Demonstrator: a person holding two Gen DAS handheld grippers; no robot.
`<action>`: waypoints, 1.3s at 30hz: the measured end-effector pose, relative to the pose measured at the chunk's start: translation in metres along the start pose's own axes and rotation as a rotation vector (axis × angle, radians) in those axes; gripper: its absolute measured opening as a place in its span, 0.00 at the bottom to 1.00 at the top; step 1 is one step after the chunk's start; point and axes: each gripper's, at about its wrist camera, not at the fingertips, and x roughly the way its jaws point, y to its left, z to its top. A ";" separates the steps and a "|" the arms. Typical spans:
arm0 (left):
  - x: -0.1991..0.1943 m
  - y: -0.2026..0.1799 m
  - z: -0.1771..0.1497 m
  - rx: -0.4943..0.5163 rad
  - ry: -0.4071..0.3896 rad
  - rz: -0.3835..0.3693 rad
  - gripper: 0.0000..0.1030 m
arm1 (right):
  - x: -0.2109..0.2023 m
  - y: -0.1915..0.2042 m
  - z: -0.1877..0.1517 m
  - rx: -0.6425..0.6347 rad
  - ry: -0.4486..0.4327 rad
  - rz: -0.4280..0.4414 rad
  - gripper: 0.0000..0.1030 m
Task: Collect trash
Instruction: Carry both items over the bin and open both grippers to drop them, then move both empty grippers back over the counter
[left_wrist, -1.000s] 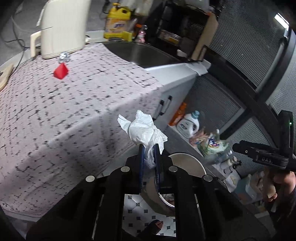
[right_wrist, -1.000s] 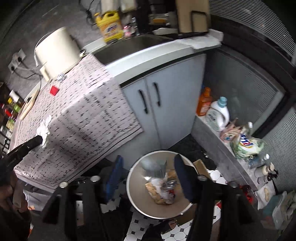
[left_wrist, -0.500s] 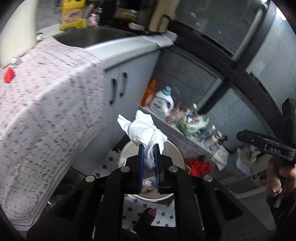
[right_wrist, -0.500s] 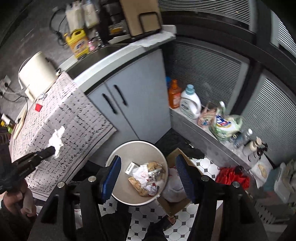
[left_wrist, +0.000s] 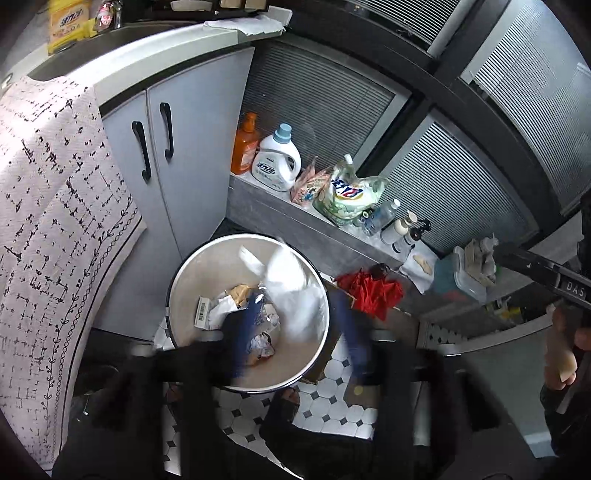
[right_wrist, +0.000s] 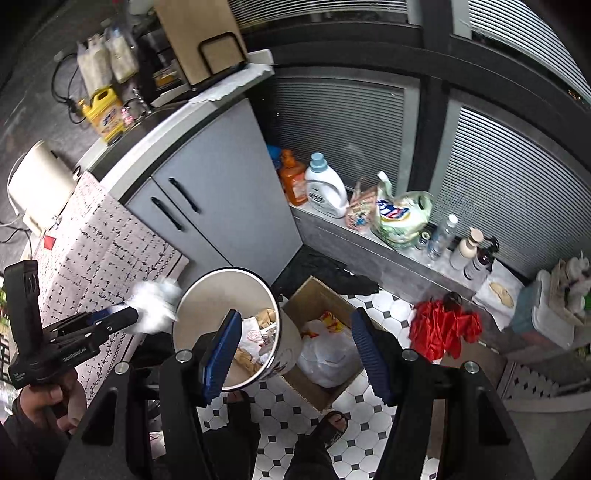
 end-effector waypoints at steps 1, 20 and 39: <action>-0.001 0.000 0.001 0.003 -0.006 0.002 0.65 | 0.000 -0.002 -0.001 0.005 0.002 -0.001 0.59; -0.073 0.072 0.019 -0.109 -0.120 0.142 0.85 | 0.019 0.075 0.032 -0.103 -0.007 0.116 0.72; -0.173 0.215 0.037 -0.227 -0.281 0.309 0.88 | 0.032 0.229 0.076 -0.177 -0.095 0.185 0.92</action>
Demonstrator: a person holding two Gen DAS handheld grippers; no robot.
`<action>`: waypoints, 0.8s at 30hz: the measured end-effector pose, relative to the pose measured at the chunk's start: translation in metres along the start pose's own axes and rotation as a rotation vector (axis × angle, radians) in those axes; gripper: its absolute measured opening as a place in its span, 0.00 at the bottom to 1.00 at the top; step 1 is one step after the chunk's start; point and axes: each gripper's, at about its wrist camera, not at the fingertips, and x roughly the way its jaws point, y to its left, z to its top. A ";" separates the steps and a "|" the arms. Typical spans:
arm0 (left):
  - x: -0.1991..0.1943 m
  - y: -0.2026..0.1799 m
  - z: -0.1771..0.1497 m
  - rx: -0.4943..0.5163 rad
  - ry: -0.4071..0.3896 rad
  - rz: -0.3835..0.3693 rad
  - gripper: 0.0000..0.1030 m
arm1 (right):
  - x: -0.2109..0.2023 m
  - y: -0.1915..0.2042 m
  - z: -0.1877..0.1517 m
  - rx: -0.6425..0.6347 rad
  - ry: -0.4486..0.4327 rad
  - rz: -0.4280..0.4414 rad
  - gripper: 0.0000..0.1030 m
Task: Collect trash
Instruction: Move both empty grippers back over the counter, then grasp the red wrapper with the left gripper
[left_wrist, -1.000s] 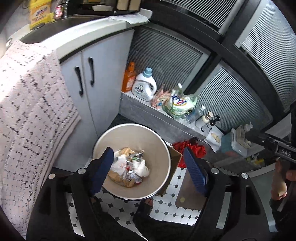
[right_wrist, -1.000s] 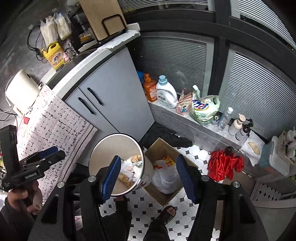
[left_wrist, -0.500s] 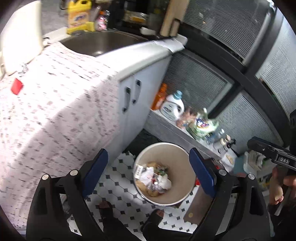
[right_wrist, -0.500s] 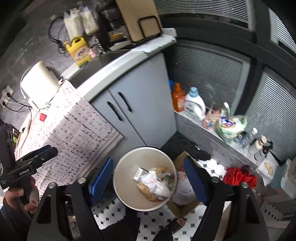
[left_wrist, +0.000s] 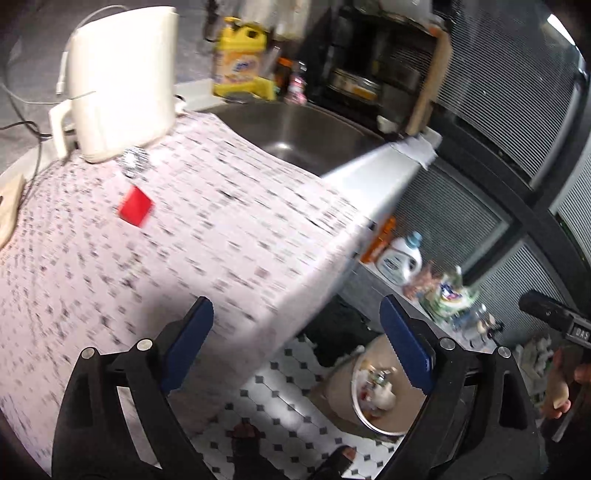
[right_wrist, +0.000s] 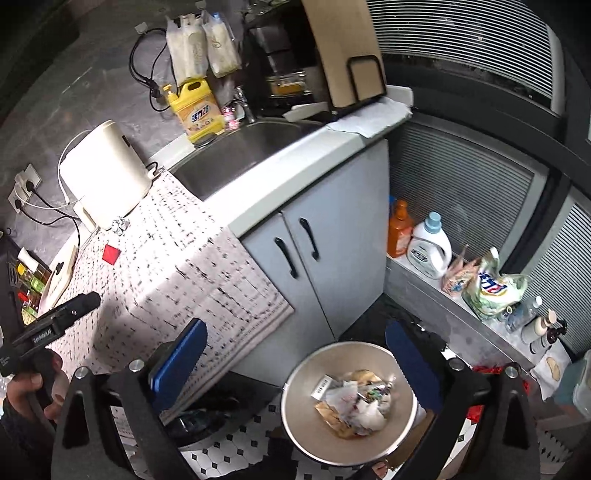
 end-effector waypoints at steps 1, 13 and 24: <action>0.000 0.009 0.003 -0.008 -0.005 0.003 0.88 | 0.003 0.007 0.002 -0.001 0.000 -0.001 0.92; 0.021 0.109 0.042 -0.053 -0.033 0.002 0.65 | 0.042 0.081 0.020 -0.014 -0.001 -0.020 0.92; 0.060 0.172 0.071 -0.027 0.005 -0.057 0.37 | 0.076 0.139 0.029 0.012 -0.015 -0.050 0.92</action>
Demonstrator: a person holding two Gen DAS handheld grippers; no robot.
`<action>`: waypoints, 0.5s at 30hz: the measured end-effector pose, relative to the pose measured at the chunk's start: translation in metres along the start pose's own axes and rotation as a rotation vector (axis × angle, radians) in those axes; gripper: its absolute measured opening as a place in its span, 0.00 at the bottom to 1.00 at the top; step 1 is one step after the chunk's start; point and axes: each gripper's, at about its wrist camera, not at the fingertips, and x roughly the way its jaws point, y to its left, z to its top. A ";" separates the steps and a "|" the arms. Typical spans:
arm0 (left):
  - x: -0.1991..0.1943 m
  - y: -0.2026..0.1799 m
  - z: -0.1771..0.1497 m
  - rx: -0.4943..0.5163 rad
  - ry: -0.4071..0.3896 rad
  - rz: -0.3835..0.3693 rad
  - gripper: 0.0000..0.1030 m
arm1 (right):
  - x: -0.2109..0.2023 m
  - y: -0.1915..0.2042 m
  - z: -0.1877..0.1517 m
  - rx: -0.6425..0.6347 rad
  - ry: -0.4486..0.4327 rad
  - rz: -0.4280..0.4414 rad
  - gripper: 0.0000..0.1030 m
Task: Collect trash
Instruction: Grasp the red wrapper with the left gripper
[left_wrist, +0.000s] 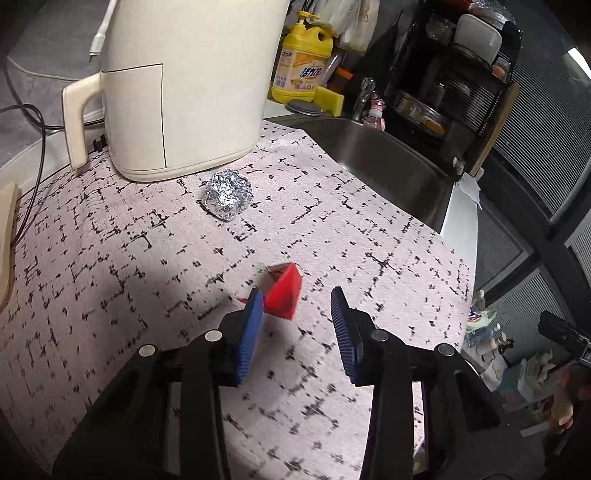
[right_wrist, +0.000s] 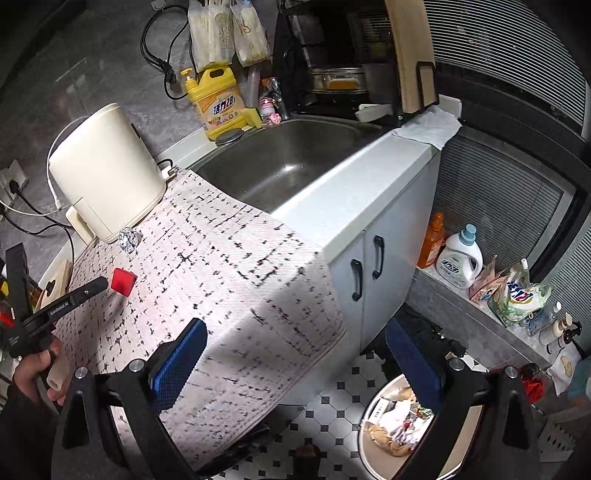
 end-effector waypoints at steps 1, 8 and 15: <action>0.003 0.003 0.002 0.001 0.002 -0.005 0.37 | 0.002 0.005 0.000 -0.003 0.001 -0.004 0.92; 0.024 0.010 0.012 0.014 0.023 -0.052 0.37 | 0.010 0.029 0.006 -0.017 0.004 -0.029 0.92; 0.027 0.017 0.014 0.021 0.059 -0.106 0.05 | 0.026 0.057 0.017 -0.075 0.023 0.007 0.91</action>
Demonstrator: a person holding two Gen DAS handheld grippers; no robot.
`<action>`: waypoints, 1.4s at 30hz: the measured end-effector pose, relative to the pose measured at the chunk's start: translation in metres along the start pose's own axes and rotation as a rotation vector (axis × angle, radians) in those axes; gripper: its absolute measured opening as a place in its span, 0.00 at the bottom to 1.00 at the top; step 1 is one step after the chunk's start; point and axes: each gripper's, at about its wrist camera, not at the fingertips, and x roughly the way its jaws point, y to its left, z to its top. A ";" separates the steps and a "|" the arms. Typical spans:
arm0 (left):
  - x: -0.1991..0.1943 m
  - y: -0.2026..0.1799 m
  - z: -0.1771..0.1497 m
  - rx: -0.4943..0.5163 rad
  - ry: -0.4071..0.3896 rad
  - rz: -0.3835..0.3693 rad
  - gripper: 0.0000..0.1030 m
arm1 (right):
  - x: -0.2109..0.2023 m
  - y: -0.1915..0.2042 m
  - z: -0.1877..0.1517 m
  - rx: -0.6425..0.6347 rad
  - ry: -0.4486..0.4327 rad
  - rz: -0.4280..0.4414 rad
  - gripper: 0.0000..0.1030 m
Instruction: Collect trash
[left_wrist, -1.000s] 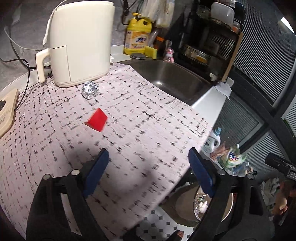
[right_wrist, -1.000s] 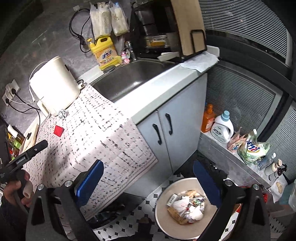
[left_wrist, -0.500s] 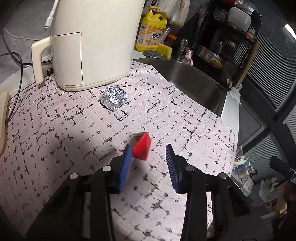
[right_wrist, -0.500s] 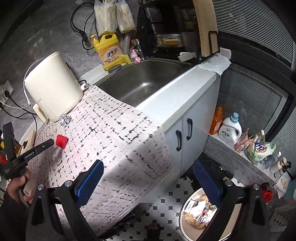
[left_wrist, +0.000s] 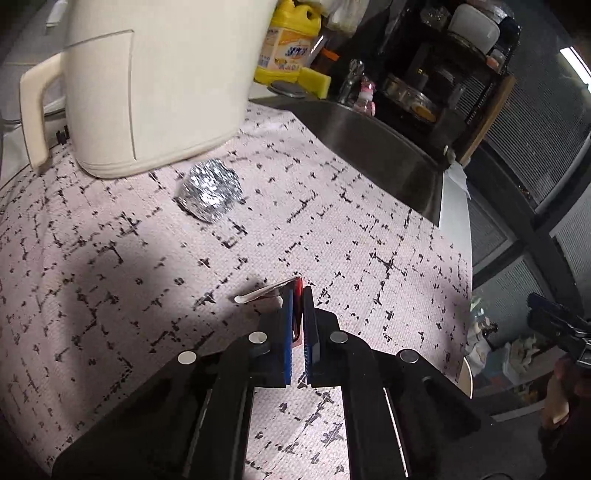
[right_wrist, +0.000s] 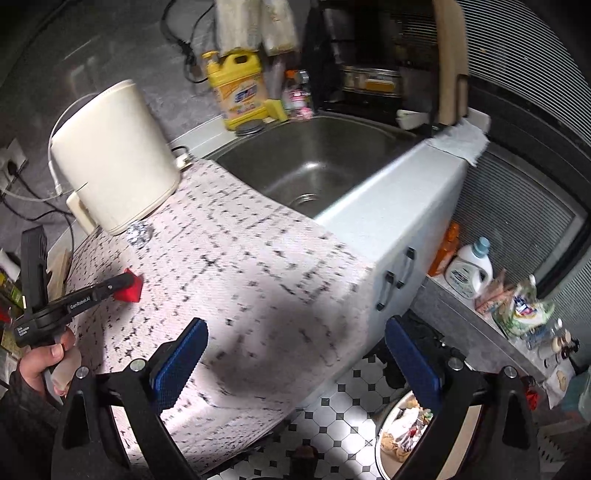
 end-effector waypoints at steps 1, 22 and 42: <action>-0.004 0.002 0.000 0.001 -0.007 0.001 0.05 | 0.004 0.007 0.004 -0.017 0.003 0.011 0.90; -0.127 0.129 -0.052 -0.343 -0.217 0.292 0.05 | 0.100 0.184 0.068 -0.325 0.096 0.274 0.80; -0.215 0.142 -0.117 -0.472 -0.233 0.548 0.05 | 0.175 0.259 0.078 -0.443 0.163 0.381 0.06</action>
